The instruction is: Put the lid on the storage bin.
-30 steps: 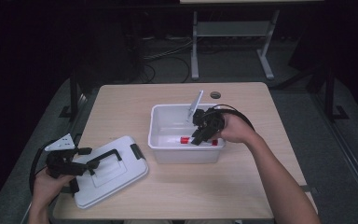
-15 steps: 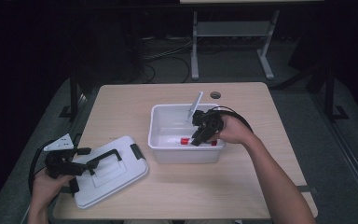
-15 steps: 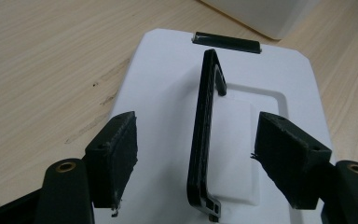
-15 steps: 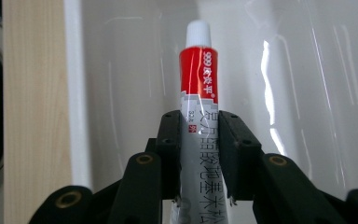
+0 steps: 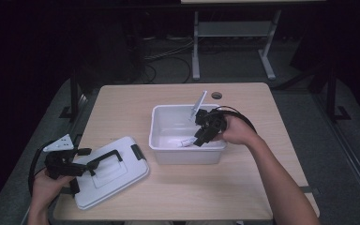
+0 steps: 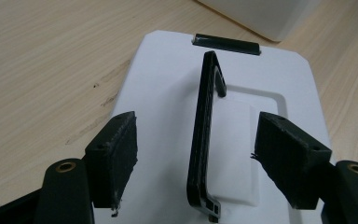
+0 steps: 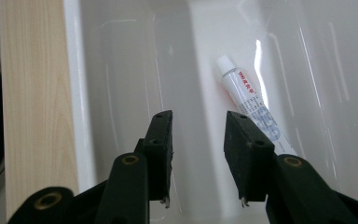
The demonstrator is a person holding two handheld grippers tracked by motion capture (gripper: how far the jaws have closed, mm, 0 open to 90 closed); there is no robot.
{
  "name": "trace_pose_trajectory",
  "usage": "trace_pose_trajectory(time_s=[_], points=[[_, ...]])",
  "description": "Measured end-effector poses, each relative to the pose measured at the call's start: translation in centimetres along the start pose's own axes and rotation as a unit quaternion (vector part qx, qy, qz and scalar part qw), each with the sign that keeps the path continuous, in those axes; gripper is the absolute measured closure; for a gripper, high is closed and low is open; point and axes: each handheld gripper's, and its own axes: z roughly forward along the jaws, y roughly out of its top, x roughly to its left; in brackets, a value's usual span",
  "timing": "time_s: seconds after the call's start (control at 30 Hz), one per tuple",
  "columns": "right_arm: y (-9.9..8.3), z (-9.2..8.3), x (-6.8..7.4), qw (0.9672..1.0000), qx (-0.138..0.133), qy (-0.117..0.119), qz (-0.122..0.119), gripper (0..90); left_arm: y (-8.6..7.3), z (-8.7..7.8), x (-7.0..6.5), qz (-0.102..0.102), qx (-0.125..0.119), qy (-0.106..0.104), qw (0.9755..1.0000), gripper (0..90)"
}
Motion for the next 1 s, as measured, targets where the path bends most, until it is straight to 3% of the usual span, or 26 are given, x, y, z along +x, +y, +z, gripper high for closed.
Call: trace_pose_trajectory(time_s=[0.6, 1.0], points=[[-0.2, -3.9, 2.5, 0.9991, -0.028, -0.032, -0.002, 47.9, 0.0, -0.2, 0.0, -0.001, -0.005, 0.002, 1.0, 29.1], [-3.1, -6.5, 4.7, 0.9969, -0.053, -0.058, 0.01, 42.2, 0.1, 0.1, -0.1, 0.001, 0.001, 0.003, 1.0, 29.1]])
